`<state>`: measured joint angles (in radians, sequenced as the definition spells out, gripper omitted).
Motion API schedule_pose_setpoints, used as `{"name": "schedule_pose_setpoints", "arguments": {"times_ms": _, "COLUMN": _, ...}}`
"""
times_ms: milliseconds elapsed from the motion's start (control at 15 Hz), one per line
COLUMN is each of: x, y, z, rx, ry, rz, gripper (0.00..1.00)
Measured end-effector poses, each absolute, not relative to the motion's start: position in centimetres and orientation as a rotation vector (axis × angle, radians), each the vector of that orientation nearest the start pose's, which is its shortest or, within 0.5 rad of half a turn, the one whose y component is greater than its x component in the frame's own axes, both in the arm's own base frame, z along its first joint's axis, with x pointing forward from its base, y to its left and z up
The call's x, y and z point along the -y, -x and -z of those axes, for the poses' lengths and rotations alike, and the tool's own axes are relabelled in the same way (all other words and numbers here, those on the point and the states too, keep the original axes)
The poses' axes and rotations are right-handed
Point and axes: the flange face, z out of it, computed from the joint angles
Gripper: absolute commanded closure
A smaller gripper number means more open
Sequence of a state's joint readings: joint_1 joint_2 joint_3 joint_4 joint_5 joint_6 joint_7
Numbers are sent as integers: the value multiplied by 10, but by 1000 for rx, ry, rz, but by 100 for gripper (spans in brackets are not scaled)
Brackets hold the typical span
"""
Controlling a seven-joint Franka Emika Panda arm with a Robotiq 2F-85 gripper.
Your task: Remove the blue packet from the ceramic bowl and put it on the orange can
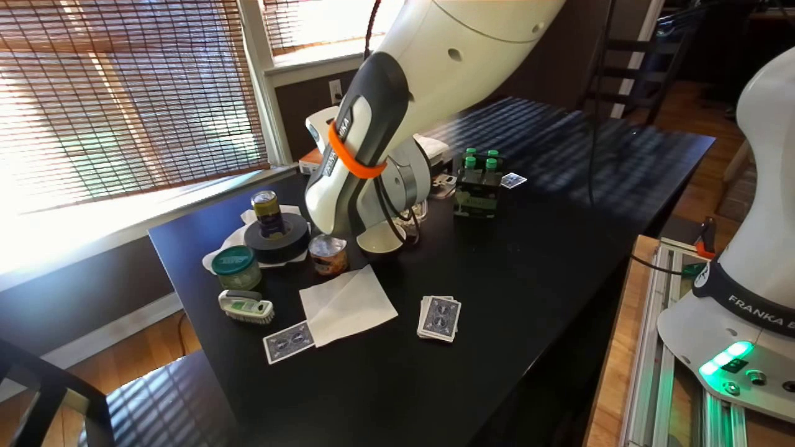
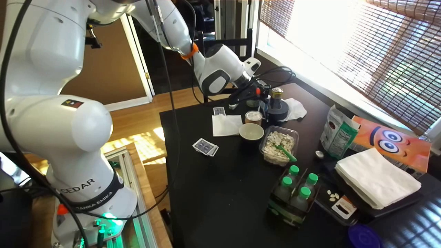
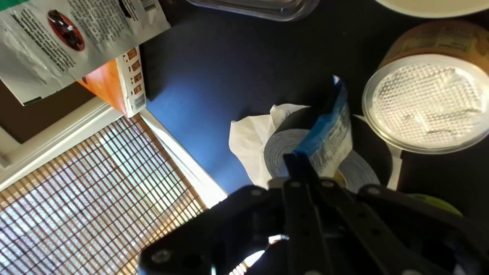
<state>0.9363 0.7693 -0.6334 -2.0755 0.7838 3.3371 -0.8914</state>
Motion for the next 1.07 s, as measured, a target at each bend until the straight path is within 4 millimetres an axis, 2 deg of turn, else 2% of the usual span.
{"name": "schedule_pose_setpoints", "arguments": {"times_ms": 400, "x": -139, "y": -591, "z": -205, "rx": 1126, "ry": 3218, "rz": 1104, "gripper": 100}}
{"name": "schedule_pose_setpoints", "arguments": {"times_ms": 1067, "x": -145, "y": -590, "z": -227, "rx": 1350, "ry": 3206, "rz": 1057, "gripper": 100}}
